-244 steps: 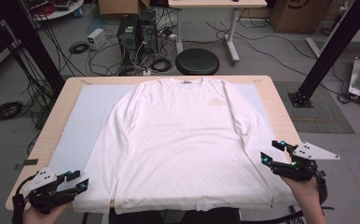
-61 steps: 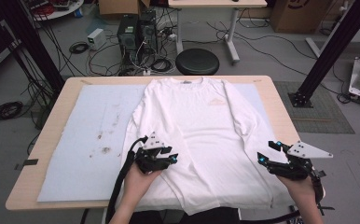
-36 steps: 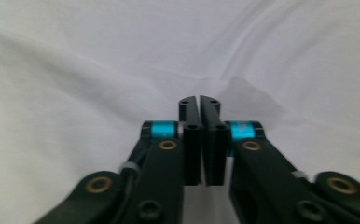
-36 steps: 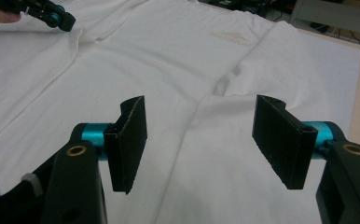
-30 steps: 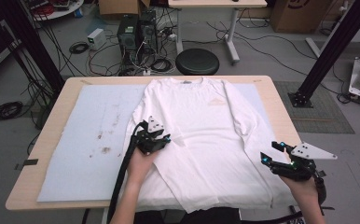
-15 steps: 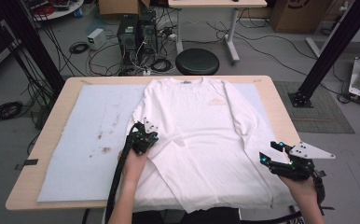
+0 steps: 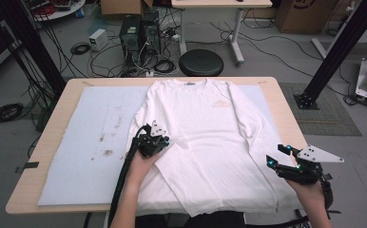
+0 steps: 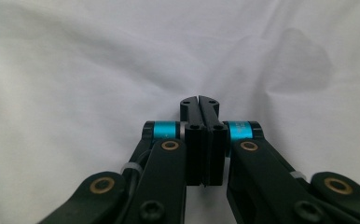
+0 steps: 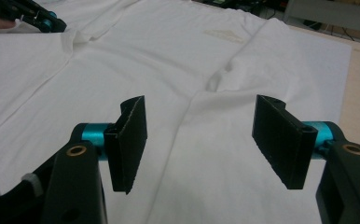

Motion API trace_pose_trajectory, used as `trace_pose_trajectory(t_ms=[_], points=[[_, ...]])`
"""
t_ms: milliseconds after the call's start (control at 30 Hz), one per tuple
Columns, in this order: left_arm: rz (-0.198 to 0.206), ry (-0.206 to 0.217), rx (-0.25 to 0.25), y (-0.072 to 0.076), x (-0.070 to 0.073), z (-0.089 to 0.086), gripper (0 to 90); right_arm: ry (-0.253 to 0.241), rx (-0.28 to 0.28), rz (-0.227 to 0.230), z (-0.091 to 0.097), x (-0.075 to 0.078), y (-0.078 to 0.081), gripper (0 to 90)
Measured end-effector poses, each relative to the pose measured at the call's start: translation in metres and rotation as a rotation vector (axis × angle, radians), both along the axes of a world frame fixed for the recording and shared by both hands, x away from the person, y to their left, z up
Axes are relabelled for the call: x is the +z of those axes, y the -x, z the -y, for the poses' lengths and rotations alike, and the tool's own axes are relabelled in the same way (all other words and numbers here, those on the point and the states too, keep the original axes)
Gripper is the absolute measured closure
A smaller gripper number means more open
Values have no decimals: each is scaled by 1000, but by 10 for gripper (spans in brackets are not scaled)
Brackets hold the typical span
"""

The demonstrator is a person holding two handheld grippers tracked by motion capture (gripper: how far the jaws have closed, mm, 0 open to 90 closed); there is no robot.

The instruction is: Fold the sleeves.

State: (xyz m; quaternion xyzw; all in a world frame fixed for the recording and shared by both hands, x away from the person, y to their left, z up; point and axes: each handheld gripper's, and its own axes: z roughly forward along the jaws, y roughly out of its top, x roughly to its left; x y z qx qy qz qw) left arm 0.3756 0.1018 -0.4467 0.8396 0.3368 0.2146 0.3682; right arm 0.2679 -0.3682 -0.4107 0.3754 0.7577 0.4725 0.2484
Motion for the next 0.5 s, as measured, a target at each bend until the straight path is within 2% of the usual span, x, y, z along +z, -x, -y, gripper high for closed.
trace_pose_trajectory(t_ms=[167,233,267,300,333,400,500], points=[[44,-5,96,-2,3,-7,891,-2,-14,-1,3,-1,0,355],[41,44,108,-3,5,-12,887,-4,-25,-4,5,-1,0,355],[55,49,124,-2,5,-13,846,-4,-30,-5,6,-1,0,355],[63,48,142,-2,7,-14,736,-5,-39,-8,7,-1,1,355],[58,67,144,-1,8,-17,671,-5,-46,-9,9,-1,1,355],[71,88,150,1,14,-24,607,-8,-69,-16,13,2,3,355],[94,143,146,9,22,-34,540,-9,-110,-22,23,5,12,355]])
